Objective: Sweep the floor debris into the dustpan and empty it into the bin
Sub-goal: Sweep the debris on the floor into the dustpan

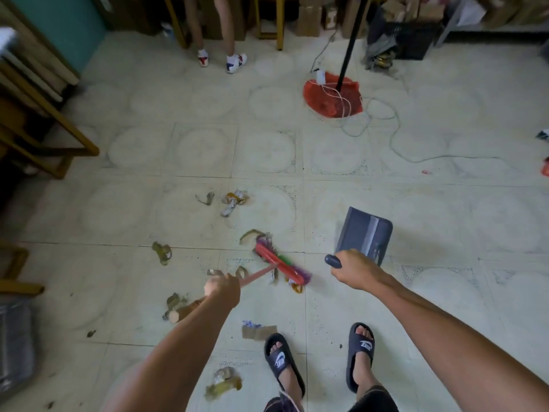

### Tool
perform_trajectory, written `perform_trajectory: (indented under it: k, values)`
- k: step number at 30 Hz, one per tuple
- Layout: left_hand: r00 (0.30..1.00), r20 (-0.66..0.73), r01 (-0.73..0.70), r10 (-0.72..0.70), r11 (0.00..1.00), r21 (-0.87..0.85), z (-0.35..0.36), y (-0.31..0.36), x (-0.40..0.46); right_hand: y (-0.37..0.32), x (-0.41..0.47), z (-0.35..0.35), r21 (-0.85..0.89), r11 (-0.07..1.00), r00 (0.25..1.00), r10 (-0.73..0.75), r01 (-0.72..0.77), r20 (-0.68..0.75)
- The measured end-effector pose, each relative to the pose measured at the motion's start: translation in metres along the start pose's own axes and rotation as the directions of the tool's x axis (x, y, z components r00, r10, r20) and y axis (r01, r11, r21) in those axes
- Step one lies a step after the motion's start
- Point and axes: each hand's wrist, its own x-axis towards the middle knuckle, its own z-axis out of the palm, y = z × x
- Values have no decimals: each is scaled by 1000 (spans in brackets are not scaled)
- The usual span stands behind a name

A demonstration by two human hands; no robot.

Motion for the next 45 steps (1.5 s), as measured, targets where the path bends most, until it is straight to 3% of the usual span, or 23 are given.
perform_trajectory:
  k: [10, 18, 26, 33, 45]
  values:
    - [987, 99, 155, -130, 938, -311, -1, -63, -40, -90, 12, -15, 22, 993, 992, -112, 113, -66]
    - [969, 71, 230, -238, 752, -618, -78, -73, 6, -134, 57, -66, -39, 977, 968, -213, 210, -132]
    - [911, 115, 342, -395, 574, -744, -139, -77, 137, -149, 180, -107, -112, 946, 942, -315, 303, -119]
    - [874, 192, 397, -446, 428, -812, -176, -83, 255, -171, 277, -146, -197, 871, 884, -466, 451, -37]
    - [854, 353, 491, -382, 366, -790, -172, -72, 308, -208, 338, -165, -157, 798, 811, -583, 582, 46]
